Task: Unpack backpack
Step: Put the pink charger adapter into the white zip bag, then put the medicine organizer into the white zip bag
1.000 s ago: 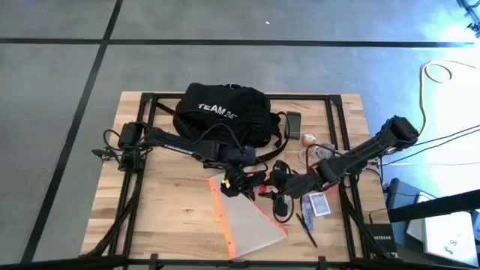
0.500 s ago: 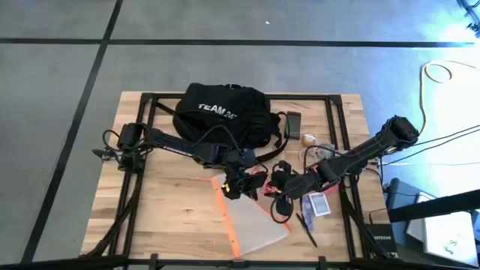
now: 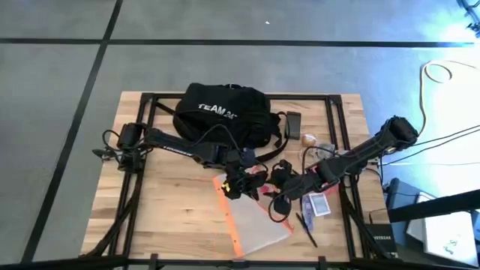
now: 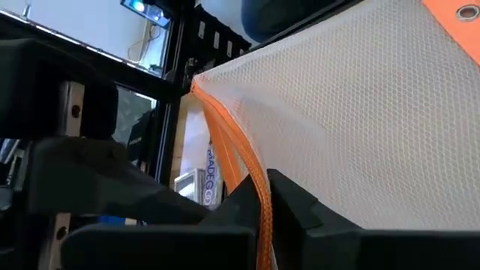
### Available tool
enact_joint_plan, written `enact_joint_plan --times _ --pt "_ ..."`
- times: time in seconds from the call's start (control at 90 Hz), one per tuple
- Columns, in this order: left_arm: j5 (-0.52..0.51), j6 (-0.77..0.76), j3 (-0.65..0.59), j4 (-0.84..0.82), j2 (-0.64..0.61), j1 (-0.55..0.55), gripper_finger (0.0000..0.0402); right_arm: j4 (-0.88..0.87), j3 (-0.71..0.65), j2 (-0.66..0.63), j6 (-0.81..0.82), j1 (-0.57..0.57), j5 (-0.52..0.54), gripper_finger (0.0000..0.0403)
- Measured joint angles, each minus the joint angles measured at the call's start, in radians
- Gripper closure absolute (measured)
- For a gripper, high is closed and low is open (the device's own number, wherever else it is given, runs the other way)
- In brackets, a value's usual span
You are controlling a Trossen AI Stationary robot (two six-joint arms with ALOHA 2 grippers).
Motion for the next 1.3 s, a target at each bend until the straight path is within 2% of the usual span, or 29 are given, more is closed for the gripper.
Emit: enact_joint_plan --times 0.1,0.233,0.367,0.478,0.589,0.7,0.778,0.867,0.967,1.122,1.3 --pt "0.0 0.01 0.0 0.002 0.0 -0.001 0.0402 0.0 0.0 0.0 0.0 0.0 -0.007 0.0167" --pt "-0.008 0.027 0.0 0.024 -0.002 -0.006 0.0402 -0.02 0.003 -0.012 -0.003 0.0 -0.09 0.0134" --pt "-0.01 0.027 0.0 0.059 -0.004 -0.006 0.0402 -0.167 0.061 -0.031 0.018 0.005 -0.103 0.0121" --pt "-0.03 0.041 0.0 0.059 -0.006 -0.006 0.0402 -0.33 0.126 -0.055 0.053 0.032 -0.038 0.0121" --pt "-0.073 0.043 0.0 0.053 -0.008 -0.007 0.0402 -0.53 0.17 -0.085 0.131 0.081 0.071 0.0122" --pt "-0.081 0.042 0.0 0.049 -0.011 -0.007 0.0402 -0.689 0.174 -0.114 0.28 0.131 0.221 0.0123" --pt "-0.075 0.029 0.0 0.041 -0.011 -0.001 0.0402 -0.788 0.155 -0.122 0.405 0.146 0.241 0.0123" --pt "-0.01 0.013 0.0 0.008 -0.011 0.016 0.0402 -0.865 0.119 -0.122 0.485 0.144 0.167 0.0123" --pt "0.071 -0.012 0.0 -0.025 -0.011 0.032 0.0402 -0.874 0.059 -0.121 0.491 0.144 0.032 0.0123" --pt "0.078 -0.005 0.0 -0.021 -0.011 0.034 0.0402 -0.895 -0.009 -0.121 0.488 0.114 -0.159 0.0123" --pt "0.078 -0.004 0.0 -0.001 -0.011 0.028 0.0402 -0.906 -0.089 -0.121 0.439 0.038 -0.263 0.0123"
